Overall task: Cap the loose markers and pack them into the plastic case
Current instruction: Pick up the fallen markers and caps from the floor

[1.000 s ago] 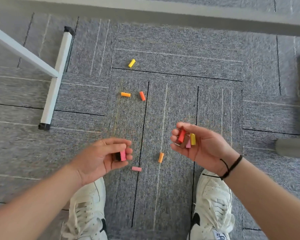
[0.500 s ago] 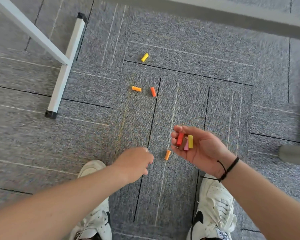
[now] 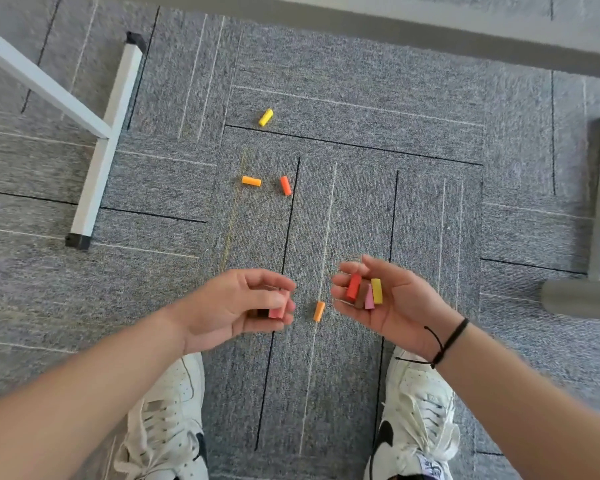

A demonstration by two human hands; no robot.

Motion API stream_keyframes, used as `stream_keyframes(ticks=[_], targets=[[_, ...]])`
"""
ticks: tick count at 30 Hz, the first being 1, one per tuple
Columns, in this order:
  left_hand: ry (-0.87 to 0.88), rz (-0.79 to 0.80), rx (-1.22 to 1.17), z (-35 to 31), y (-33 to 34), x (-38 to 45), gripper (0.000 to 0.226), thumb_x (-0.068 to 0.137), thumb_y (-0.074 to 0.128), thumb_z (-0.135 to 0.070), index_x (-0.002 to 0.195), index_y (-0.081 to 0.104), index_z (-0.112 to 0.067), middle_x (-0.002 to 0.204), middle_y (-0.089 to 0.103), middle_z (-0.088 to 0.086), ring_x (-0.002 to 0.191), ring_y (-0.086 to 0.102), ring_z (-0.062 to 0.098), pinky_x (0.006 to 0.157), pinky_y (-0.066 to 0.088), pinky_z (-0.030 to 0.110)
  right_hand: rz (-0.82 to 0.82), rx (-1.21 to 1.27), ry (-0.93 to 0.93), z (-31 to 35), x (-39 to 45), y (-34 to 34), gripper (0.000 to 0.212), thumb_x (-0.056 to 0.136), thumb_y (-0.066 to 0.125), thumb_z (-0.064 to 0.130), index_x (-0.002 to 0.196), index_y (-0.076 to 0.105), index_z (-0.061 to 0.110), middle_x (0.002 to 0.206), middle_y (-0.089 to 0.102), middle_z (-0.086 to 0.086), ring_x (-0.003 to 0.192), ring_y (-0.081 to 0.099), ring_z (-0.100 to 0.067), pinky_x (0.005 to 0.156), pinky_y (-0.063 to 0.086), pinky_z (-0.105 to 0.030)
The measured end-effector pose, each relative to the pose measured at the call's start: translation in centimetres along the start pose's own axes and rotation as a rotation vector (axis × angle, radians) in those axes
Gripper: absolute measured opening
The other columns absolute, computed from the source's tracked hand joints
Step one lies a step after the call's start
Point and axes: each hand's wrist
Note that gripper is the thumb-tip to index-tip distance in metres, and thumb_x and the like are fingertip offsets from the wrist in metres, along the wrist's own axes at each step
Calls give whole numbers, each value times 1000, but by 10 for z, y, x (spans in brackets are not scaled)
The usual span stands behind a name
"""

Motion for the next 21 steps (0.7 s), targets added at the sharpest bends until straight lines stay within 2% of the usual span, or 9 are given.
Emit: stream_keyframes(ticks=[3, 5, 7, 9, 11, 13, 15, 18, 21], targets=[[85, 155, -174, -13, 9, -17, 33, 64, 89, -12, 94, 75, -8, 92, 70, 19, 85, 72, 29, 61, 61, 29, 18, -6, 2, 3, -5, -4, 26, 99, 51, 25, 104, 64, 4, 105, 67, -18, 90, 69, -28, 87, 57, -42], [96, 256, -251, -16, 11, -20, 31, 69, 85, -14, 96, 75, -6, 96, 71, 19, 91, 71, 32, 66, 62, 32, 24, -67, -6, 4, -6, -8, 21, 96, 54, 23, 102, 64, 6, 102, 67, -16, 89, 68, -26, 83, 58, -39], [93, 346, -340, -19, 11, -20, 28, 86, 70, -14, 111, 70, -2, 112, 69, 24, 105, 68, 36, 80, 61, 38, -24, -210, -18, 4, -5, -11, 19, 94, 60, 21, 103, 63, 4, 96, 66, -14, 84, 65, -24, 75, 59, -37], [77, 409, -439, -20, 8, -18, 39, 99, 44, -14, 130, 56, 6, 131, 57, 31, 123, 56, 43, 98, 53, 46, -147, -487, -14, -1, 0, -14, 27, 91, 65, 23, 104, 62, 0, 87, 66, -12, 74, 63, -20, 68, 57, -32], [71, 417, -501, -21, 4, -16, 50, 103, 28, -19, 142, 39, 11, 142, 44, 36, 135, 42, 48, 110, 41, 51, -290, -774, -9, -12, 9, -13, 33, 88, 70, 30, 98, 63, -1, 74, 64, -8, 61, 59, -15, 60, 54, -27], [68, 429, -520, -23, 2, -16, 56, 104, 22, -23, 146, 30, 12, 147, 37, 37, 139, 34, 49, 114, 34, 52, -393, -976, -6, -27, 23, -15, 35, 87, 72, 37, 91, 65, 3, 65, 62, -5, 51, 54, -12, 53, 52, -23], [73, 434, -518, -27, 0, -18, 58, 104, 20, -26, 148, 28, 11, 149, 35, 36, 141, 32, 48, 115, 32, 52, -469, -1171, 11, -39, 38, -18, 39, 86, 72, 43, 81, 65, 6, 60, 58, -3, 47, 52, -13, 51, 51, -23], [84, 388, -517, -27, -5, -20, 59, 104, 22, -29, 147, 31, 10, 148, 37, 34, 141, 34, 45, 115, 34, 50, -547, -1396, 69, -45, 56, -18, 47, 85, 69, 54, 63, 53, 15, 50, 47, 3, 44, 42, -15, 50, 47, -23], [102, 327, -461, -26, -7, -23, 52, 98, 44, -28, 137, 51, 6, 137, 53, 30, 130, 51, 42, 101, 50, 46, -627, -1520, 76, -43, 68, -13, 51, 85, 68, 55, 60, 48, 15, 48, 44, 3, 37, 34, -11, 36, 33, -19]])
Point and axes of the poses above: each hand's wrist, its own x-axis towards the middle knuckle, its own y-axis out of the palm, z = x × y
